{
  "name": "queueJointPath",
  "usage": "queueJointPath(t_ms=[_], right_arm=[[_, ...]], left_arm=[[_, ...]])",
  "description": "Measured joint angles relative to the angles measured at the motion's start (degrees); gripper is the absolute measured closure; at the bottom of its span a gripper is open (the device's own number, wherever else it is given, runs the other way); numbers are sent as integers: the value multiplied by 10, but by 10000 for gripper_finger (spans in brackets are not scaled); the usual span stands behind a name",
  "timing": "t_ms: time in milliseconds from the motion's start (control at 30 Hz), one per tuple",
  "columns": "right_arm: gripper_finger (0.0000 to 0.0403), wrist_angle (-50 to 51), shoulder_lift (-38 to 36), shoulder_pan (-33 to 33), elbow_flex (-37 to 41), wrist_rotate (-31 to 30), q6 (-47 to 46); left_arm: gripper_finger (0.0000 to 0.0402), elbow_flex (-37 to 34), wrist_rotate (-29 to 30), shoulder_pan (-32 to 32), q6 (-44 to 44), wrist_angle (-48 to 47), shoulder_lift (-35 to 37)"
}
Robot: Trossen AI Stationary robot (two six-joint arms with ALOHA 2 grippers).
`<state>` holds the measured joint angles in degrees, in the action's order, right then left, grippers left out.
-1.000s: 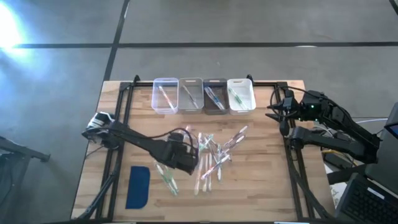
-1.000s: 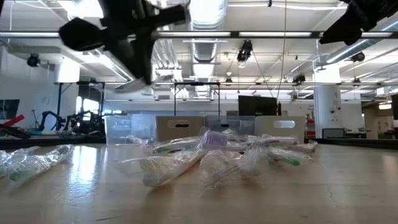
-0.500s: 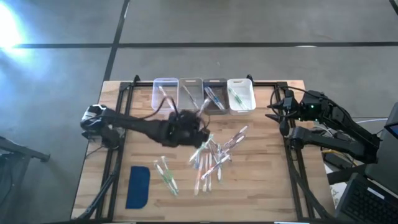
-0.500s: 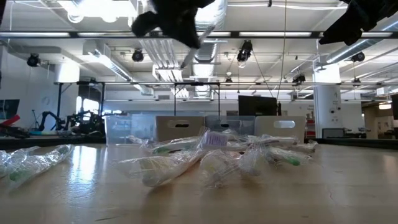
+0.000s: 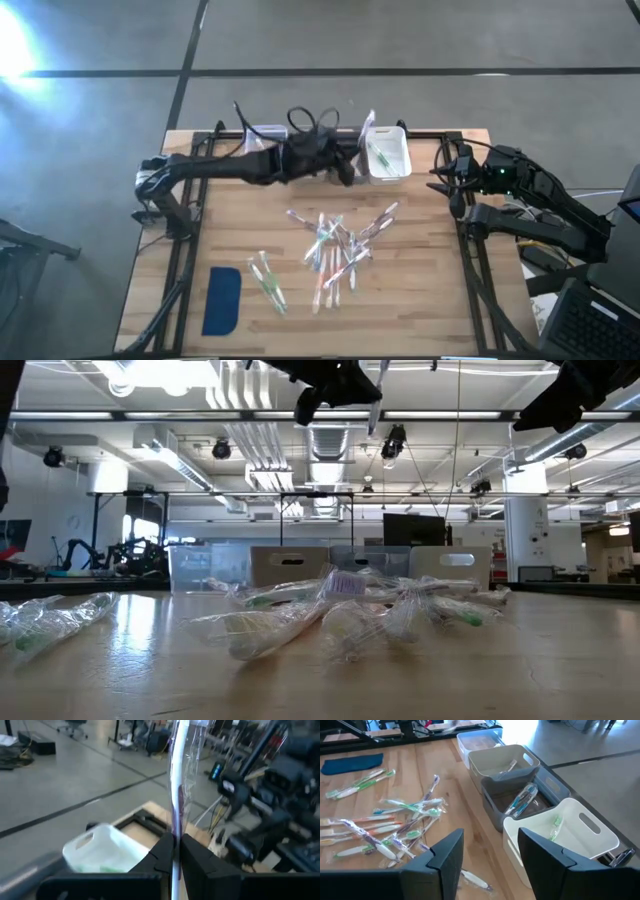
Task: Pick & Place Toothbrushes
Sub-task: Put the purple toothbrush into the gray bin
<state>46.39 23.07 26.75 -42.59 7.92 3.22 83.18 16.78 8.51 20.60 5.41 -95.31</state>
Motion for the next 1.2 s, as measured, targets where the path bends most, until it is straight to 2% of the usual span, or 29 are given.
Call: queueJointPath(t_ms=[400,733,1000,1200], right_arm=[[258,0,0,0,0,0,0],[286,0,0,0,0,0,0],[311,0,0,0,0,0,0],[331,0,0,0,0,0,0]], left_arm=[[377,-1,-45,55,-18,59,0],[376,-1,-103,89,-5,172,0],[376,-46,-152,143,68,306,0],[377,-89,-152,186,149,317,0]])
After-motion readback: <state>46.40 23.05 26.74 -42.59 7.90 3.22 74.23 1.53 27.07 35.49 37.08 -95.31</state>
